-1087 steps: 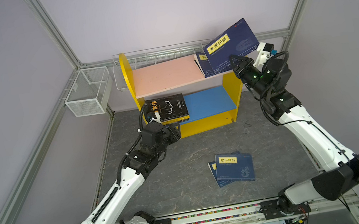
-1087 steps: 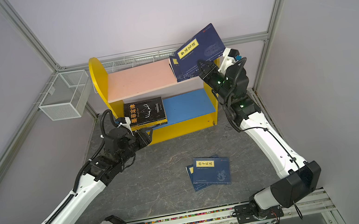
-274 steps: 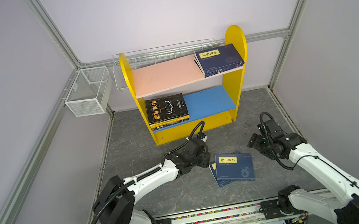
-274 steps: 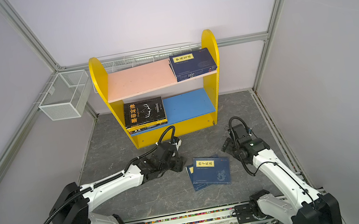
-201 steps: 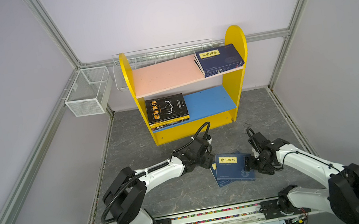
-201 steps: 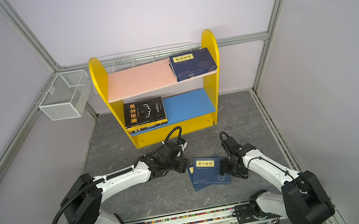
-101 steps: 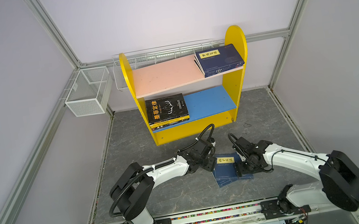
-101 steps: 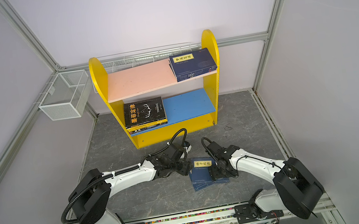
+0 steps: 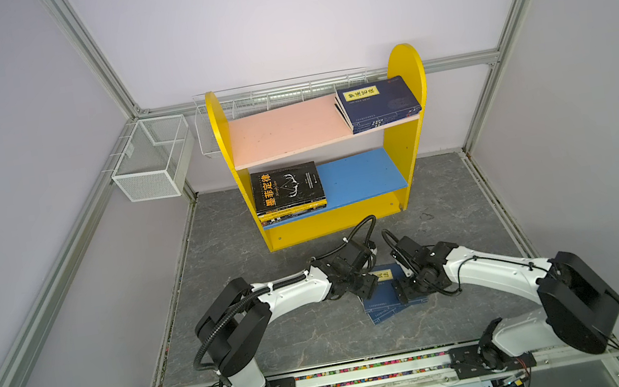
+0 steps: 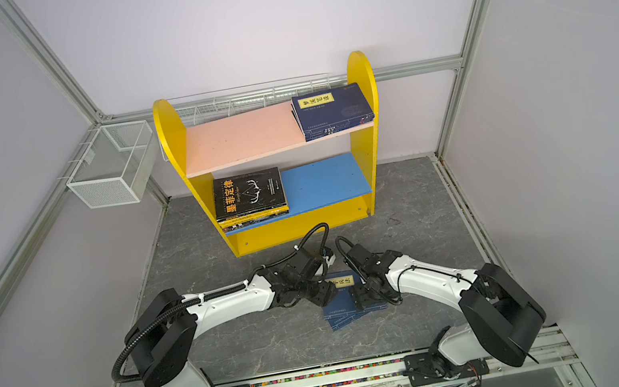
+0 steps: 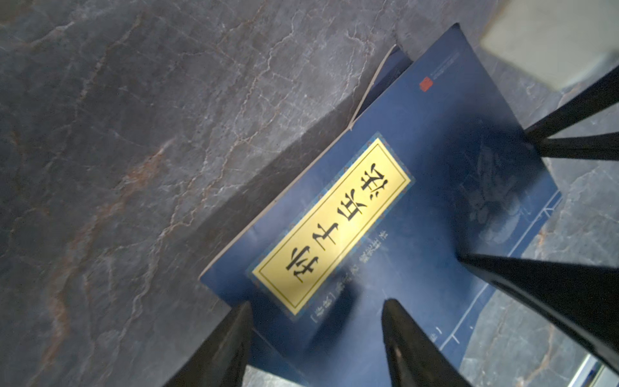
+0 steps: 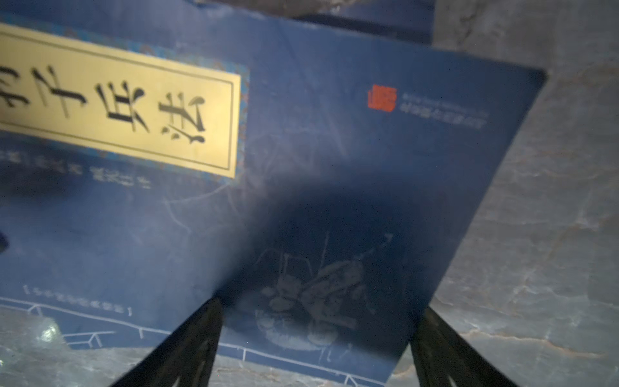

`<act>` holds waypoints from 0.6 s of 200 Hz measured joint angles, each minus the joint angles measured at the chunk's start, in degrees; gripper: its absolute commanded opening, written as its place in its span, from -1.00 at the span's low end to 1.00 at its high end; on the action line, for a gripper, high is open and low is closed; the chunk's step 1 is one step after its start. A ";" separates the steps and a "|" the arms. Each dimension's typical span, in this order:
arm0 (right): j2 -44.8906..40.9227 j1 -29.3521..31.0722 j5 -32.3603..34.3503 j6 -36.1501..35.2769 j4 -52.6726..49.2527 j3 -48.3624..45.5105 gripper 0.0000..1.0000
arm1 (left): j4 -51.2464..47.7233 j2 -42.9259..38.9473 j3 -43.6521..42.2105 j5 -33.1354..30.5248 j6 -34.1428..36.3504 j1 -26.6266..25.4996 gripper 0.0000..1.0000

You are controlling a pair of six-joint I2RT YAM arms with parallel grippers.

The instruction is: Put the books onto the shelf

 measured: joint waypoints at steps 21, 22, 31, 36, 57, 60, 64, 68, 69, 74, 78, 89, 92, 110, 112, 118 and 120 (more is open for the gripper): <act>-0.09 -0.13 -0.24 -1.27 2.05 -0.22 0.76 | -0.46 0.96 0.57 0.24 0.09 0.00 0.17; -0.09 -0.15 -0.24 -1.29 2.10 -0.22 0.77 | -0.46 0.98 0.59 0.26 0.11 0.00 0.17; -0.09 -0.24 -0.48 -1.79 2.80 -0.22 0.77 | -0.42 1.64 1.07 0.59 0.15 0.00 0.12; -0.09 -0.37 -0.72 -2.08 3.17 -0.22 0.77 | -0.35 2.03 1.38 0.70 0.15 0.00 0.09; -0.74 -0.92 -2.27 -2.84 4.85 -0.24 0.76 | 0.15 3.17 2.27 1.22 0.07 0.00 -0.11; -0.92 -0.98 -2.54 -2.97 5.14 -0.24 0.77 | 0.26 3.32 2.38 1.31 0.02 0.00 -0.13; -1.16 -1.09 -2.91 -3.08 5.51 -0.24 0.77 | 0.26 3.48 2.51 1.33 0.13 0.00 -0.14; -1.42 -1.22 -3.41 -3.30 5.99 -0.24 0.77 | 0.31 3.69 2.64 1.40 -0.07 0.00 -0.15; -1.46 -1.25 -3.48 -3.34 6.08 -0.24 0.77 | 0.35 3.74 2.71 1.42 0.00 0.00 -0.16; -1.75 -1.44 -4.04 -3.54 6.67 -0.24 0.77 | 0.35 3.93 2.89 1.51 0.02 0.00 -0.17; -1.90 -1.64 -4.48 -3.67 7.02 -0.24 0.76 | 0.37 4.04 3.02 1.49 0.04 0.02 -0.20; -2.16 -2.34 -5.88 -4.09 8.04 -0.24 0.77 | 0.35 4.33 3.48 1.57 -0.09 0.02 -0.27; -2.21 -2.51 -6.27 -4.22 8.33 -0.24 0.76 | 0.37 4.42 3.58 1.68 0.00 0.00 -0.28; -2.36 -3.58 -8.74 -4.85 9.81 -0.24 0.77 | 0.46 4.83 4.04 1.92 -0.17 0.02 -0.40; -2.40 -3.65 -9.03 -4.87 9.99 -0.24 0.76 | 0.48 4.85 4.07 1.92 -0.04 0.02 -0.42; -2.58 -3.93 -9.86 -4.98 10.34 -0.24 0.77 | 0.52 4.90 4.11 2.01 -0.17 0.02 -0.45; -2.64 -3.98 -10.10 -5.01 10.45 -0.24 0.77 | 0.55 4.92 4.11 2.08 -0.13 0.02 -0.46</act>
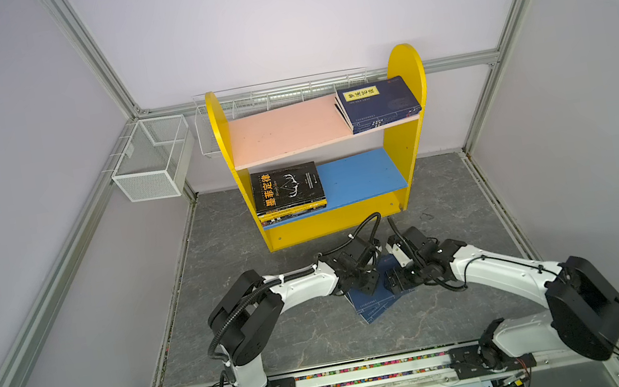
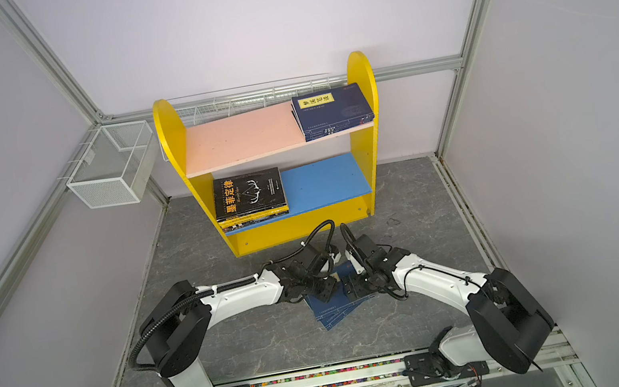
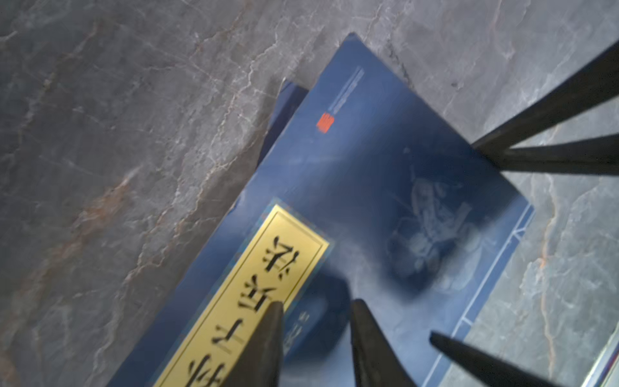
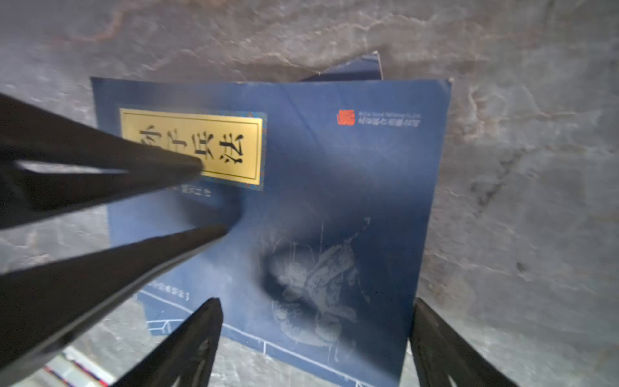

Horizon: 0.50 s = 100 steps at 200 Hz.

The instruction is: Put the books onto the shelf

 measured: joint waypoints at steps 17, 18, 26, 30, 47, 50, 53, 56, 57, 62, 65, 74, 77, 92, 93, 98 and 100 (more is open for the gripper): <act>-1.57 -0.66 -2.25 -0.02 1.44 -0.35 0.77 | 0.11 0.11 0.02 0.20 -0.28 0.00 -0.56; -1.79 -0.68 -2.43 -0.02 1.57 -0.44 0.77 | 0.13 0.11 0.02 0.20 -0.26 0.00 -0.56; -3.23 -0.98 -3.17 0.02 2.29 -1.01 0.77 | 0.31 0.17 0.04 0.24 -0.33 0.00 -0.57; -4.00 -1.16 -3.28 0.09 2.56 -1.29 0.77 | 0.31 0.20 0.07 0.24 -0.39 0.00 -0.58; -7.02 -2.27 -3.54 0.42 3.39 -1.84 0.77 | 0.42 0.28 0.07 0.02 -0.76 0.00 -0.57; -7.41 -2.56 -3.30 0.44 3.45 -1.84 0.77 | 0.44 0.28 0.07 0.00 -0.90 0.00 -0.57; -7.85 -2.80 -3.06 0.57 3.56 -1.84 0.77 | 0.48 0.28 0.07 -0.17 -1.11 0.00 -0.56; -8.15 -3.10 -2.60 0.68 3.56 -1.84 0.77 | 0.61 0.26 0.00 -0.20 -1.29 0.11 -0.55; -8.22 -3.19 -2.49 0.68 3.56 -1.84 0.77 | 0.66 0.26 -0.02 -0.22 -1.31 0.13 -0.55; -8.57 -3.65 -1.81 0.85 3.54 -1.84 0.77 | 0.96 0.15 -0.20 -0.33 -1.66 0.22 -0.55; -8.72 -3.96 -1.40 0.90 3.48 -1.84 0.77 | 1.31 0.09 -0.42 -0.33 -1.92 0.31 -0.54; -8.81 -4.68 -0.15 1.05 3.30 -1.86 0.77 | 2.21 -0.70 -1.49 -0.33 -2.75 0.98 -0.54; -8.76 -4.90 0.15 1.05 3.19 -1.88 0.77 | 2.47 -1.07 -1.97 -0.28 -3.04 1.33 -0.54; -8.33 -5.53 1.22 1.05 2.67 -2.21 0.77 | 3.21 -3.82 -4.87 0.04 -4.57 3.98 -0.53; -8.33 -5.53 1.27 1.07 2.62 -2.23 0.77 | 3.26 -4.13 -5.16 0.04 -4.74 4.26 -0.53; -7.96 -5.53 1.25 1.07 2.56 -2.43 0.77 | 3.32 -5.20 -6.08 0.09 -5.16 5.27 -0.54; -7.78 -5.53 1.29 1.07 2.51 -2.51 0.77 | 3.32 -5.66 -6.45 0.11 -5.35 5.62 -0.53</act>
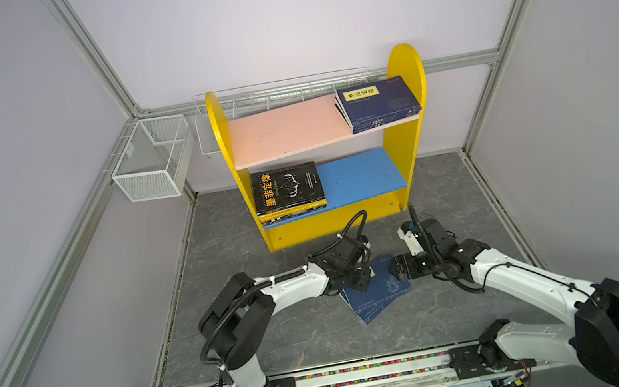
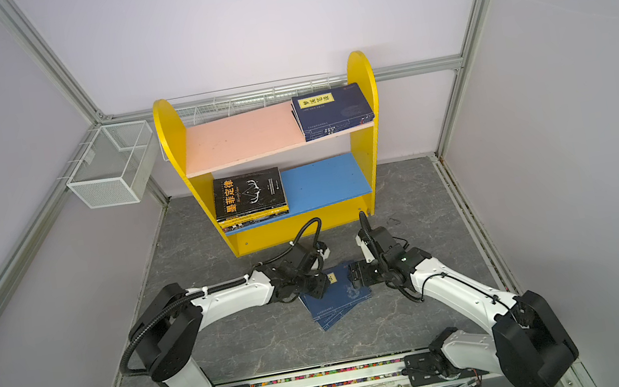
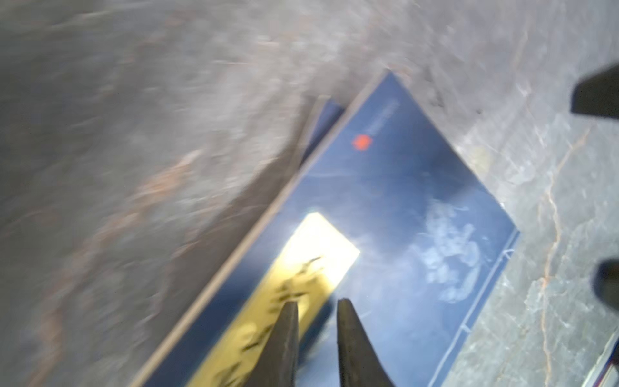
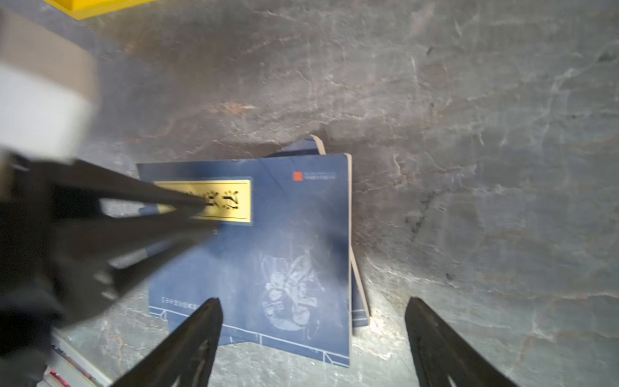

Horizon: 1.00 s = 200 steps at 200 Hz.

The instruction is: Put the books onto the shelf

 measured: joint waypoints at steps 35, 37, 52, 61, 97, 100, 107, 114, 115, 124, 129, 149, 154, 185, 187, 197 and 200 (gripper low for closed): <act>4.26 0.02 -1.90 0.46 0.50 -2.32 0.79 | -1.07 -4.96 -3.41 -1.75 -1.11 3.23 -0.53; 4.52 0.02 -2.10 0.46 0.50 -2.40 0.80 | -1.18 -5.03 -3.48 -1.84 -1.11 3.21 -0.53; 6.10 0.02 -3.10 0.46 0.48 -2.64 0.81 | -1.64 -5.11 -4.35 -2.40 -1.31 3.10 -0.53; 6.80 0.02 -3.61 0.46 0.72 -2.64 0.82 | -1.66 -5.11 -5.33 -2.56 -1.62 3.13 -0.53; 8.26 0.04 -4.74 0.42 1.40 -2.64 0.87 | -1.33 -5.09 -7.39 -2.64 -3.39 3.48 -0.53; 8.39 0.04 -4.76 0.42 1.44 -2.64 0.87 | -1.31 -5.09 -7.39 -2.64 -3.45 3.50 -0.53; 8.61 0.09 -4.83 0.39 1.49 -2.54 0.88 | -1.25 -5.03 -7.39 -2.64 -3.67 3.50 -0.53; 8.66 0.15 -4.96 0.37 1.77 -2.49 0.90 | -1.16 -4.85 -7.37 -2.64 -3.72 3.50 -0.53; 8.66 0.17 -4.96 0.37 1.77 -2.49 0.90 | -1.16 -4.83 -7.37 -2.64 -3.72 3.50 -0.53; 8.74 0.42 -5.01 0.28 1.79 -2.45 0.92 | -0.96 -4.52 -7.34 -2.60 -3.82 3.50 -0.54; 8.74 0.55 -5.14 0.22 1.90 -2.43 0.93 | -0.92 -4.28 -7.21 -2.56 -3.87 3.50 -0.54; 8.74 1.55 -5.60 -0.04 2.03 -2.40 0.98 | -0.92 -3.39 -6.32 -2.40 -3.87 3.50 -0.54; 8.74 1.79 -5.86 -0.20 2.12 -2.40 1.00 | -0.92 -3.17 -6.12 -2.36 -3.87 3.50 -0.55; 8.72 2.73 -6.62 -0.55 2.10 -2.32 0.99 | -0.90 -1.55 -4.31 -2.10 -3.63 2.97 -0.54; 8.72 2.73 -6.62 -0.55 2.08 -2.32 0.99 | -0.92 -1.49 -4.20 -2.12 -3.63 2.93 -0.54; 8.41 2.80 -6.60 -0.50 2.08 -2.32 0.99 | -0.96 -0.76 -3.39 -2.32 -3.41 2.19 -0.54; 8.31 2.84 -6.60 -0.48 2.01 -2.32 0.99 | -0.98 -0.57 -3.10 -2.43 -3.37 1.97 -0.54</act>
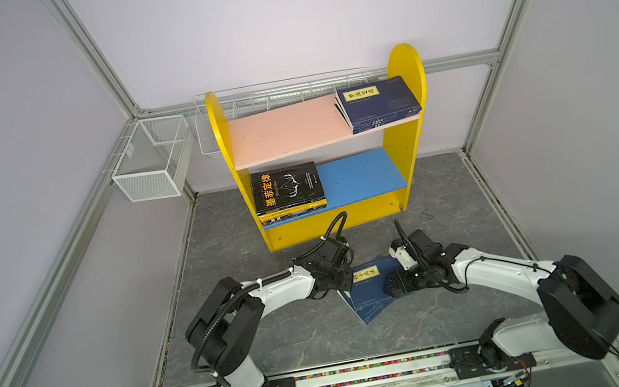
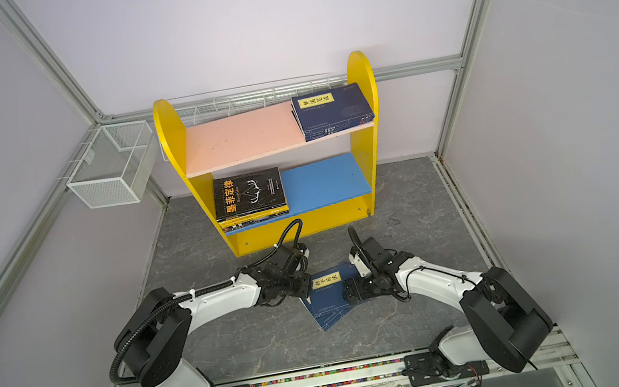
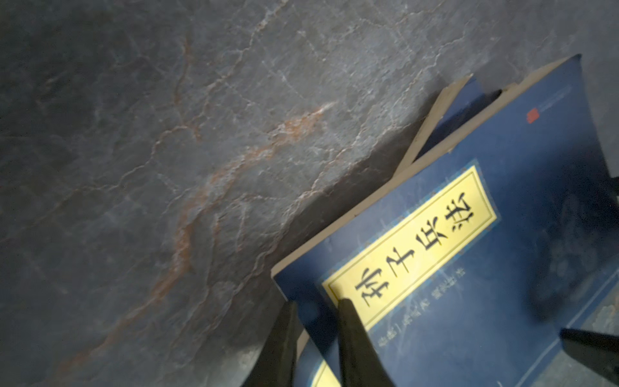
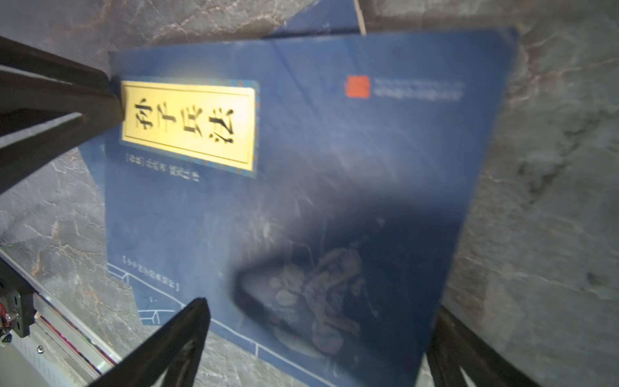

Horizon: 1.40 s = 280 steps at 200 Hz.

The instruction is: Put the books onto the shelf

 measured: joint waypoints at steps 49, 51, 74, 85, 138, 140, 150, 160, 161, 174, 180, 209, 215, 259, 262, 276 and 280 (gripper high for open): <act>-6.40 0.20 3.37 0.81 -2.45 -0.02 0.93 | -2.43 3.78 5.16 -2.60 1.33 -2.36 -0.55; -6.84 0.22 3.56 0.83 -2.49 -0.02 0.92 | -2.49 3.89 5.31 -2.62 1.46 -2.40 -0.55; -10.54 0.22 3.82 0.96 -2.71 0.00 0.75 | -2.80 4.24 5.92 -2.75 1.90 -2.45 -0.55; -11.80 0.22 3.65 0.96 -2.64 0.00 0.63 | -3.06 4.31 6.10 -2.82 1.97 -2.45 -0.55; -15.82 0.22 2.32 1.88 -0.17 0.09 -0.08 | -3.54 4.70 6.97 -2.34 2.49 -2.49 -0.55; -15.93 0.22 2.23 2.25 -0.04 0.11 -0.13 | -3.50 4.72 6.99 -2.29 2.54 -2.51 -0.55; -16.55 0.22 1.90 1.97 0.55 0.13 -0.42 | -3.30 4.81 7.08 -1.81 2.54 -2.64 -0.55; -17.11 0.26 1.57 2.29 1.31 0.17 -0.67 | -3.08 4.87 7.19 -1.46 2.56 -2.86 -0.55; -17.14 0.26 1.53 2.43 1.38 0.17 -0.69 | -3.06 4.87 7.21 -1.44 2.56 -2.89 -0.55; -17.86 0.24 0.83 3.17 2.25 0.26 -0.84 | -2.82 4.92 7.26 -1.03 2.56 -3.08 -0.54; -18.16 0.26 0.50 3.26 2.32 0.37 -0.87 | -2.64 4.92 7.26 -0.85 2.54 -3.13 -0.54; -18.99 0.20 0.74 3.23 1.86 0.39 -0.87 | -2.16 4.74 7.26 0.46 2.25 -2.80 -0.45; -19.28 0.13 1.01 3.23 1.73 0.39 -0.86 | -2.03 4.57 7.19 1.27 1.97 -2.32 -0.37; -23.71 -2.49 5.64 2.82 0.33 0.39 -0.87 | 2.75 -1.84 1.36 9.46 -1.55 4.61 0.09; -24.09 -2.73 5.97 2.82 0.17 0.37 -0.87 | 3.17 -2.36 0.94 9.94 -2.21 5.27 0.10; -26.12 -4.07 7.41 2.84 -0.52 0.26 -0.87 | 4.37 -3.87 0.00 11.72 -3.08 7.06 0.15; -26.80 -4.48 7.74 2.84 -0.57 0.13 -0.87 | 4.61 -4.04 -0.04 12.20 -3.10 7.30 0.17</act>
